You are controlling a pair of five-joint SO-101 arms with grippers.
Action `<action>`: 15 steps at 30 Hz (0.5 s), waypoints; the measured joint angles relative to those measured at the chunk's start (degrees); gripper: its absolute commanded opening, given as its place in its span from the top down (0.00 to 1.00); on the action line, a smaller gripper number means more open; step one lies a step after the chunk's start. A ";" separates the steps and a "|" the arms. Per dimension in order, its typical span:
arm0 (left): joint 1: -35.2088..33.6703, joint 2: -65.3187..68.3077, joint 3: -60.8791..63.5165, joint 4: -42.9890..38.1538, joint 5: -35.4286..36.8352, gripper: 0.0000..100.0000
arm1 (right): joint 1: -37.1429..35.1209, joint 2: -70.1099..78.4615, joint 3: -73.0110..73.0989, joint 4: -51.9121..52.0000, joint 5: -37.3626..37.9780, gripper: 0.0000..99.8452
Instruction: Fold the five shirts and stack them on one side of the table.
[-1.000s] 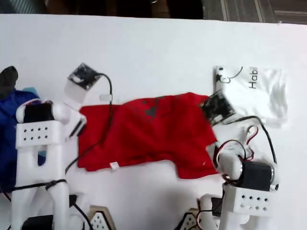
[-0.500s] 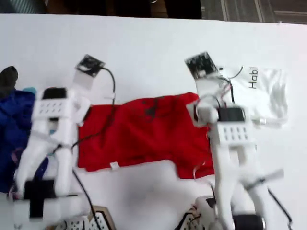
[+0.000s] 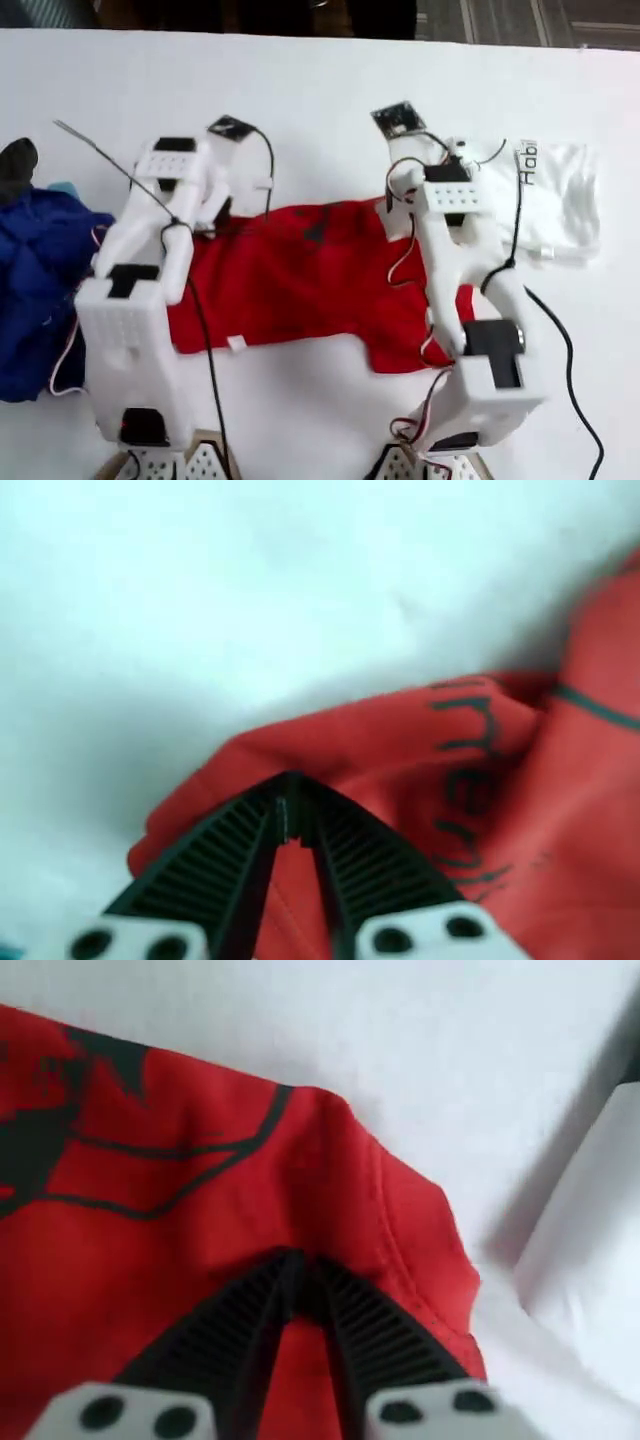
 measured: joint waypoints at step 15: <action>-5.27 32.35 -57.85 24.79 0.09 0.97 | 3.08 8.97 -6.15 -8.79 0.00 0.98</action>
